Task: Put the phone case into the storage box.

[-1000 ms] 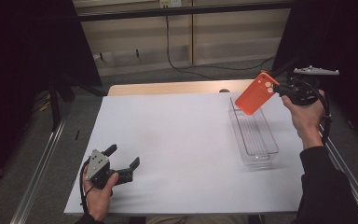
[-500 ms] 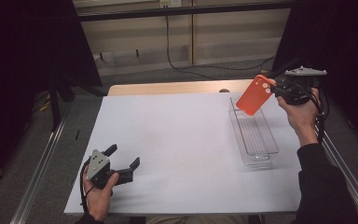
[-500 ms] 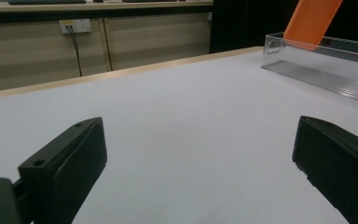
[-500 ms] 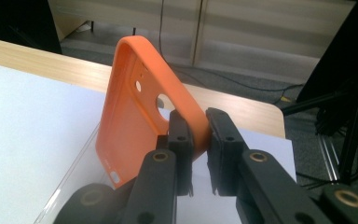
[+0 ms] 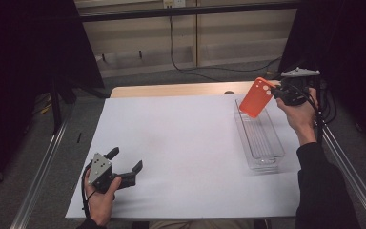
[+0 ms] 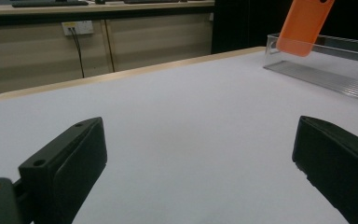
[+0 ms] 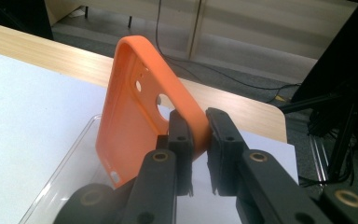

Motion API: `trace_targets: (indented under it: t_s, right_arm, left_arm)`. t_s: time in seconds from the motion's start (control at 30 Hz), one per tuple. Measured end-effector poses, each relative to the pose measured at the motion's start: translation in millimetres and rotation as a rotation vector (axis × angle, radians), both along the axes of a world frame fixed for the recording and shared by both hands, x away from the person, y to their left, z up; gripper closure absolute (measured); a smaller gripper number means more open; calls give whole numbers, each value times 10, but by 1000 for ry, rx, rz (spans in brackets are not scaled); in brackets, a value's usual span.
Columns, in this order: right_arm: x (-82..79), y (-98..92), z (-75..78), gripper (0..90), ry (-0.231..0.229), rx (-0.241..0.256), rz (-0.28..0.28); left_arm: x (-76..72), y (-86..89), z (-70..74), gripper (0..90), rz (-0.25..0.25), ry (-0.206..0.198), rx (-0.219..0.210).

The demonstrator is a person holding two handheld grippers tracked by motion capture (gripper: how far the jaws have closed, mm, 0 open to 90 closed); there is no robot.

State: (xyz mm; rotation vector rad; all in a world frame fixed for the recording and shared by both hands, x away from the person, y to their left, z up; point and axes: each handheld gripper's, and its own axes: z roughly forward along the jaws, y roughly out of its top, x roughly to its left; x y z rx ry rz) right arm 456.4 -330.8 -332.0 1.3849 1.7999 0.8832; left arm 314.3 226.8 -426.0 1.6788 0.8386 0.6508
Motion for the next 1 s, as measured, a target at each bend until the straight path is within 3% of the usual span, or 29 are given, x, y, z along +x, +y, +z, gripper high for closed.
trace_targets:
  t_s: [1.0]
  right_arm:
    - [261,239,-127,808,63,-156,-17]
  left_arm:
    - [-11,9,3,29,5,-1,-11]
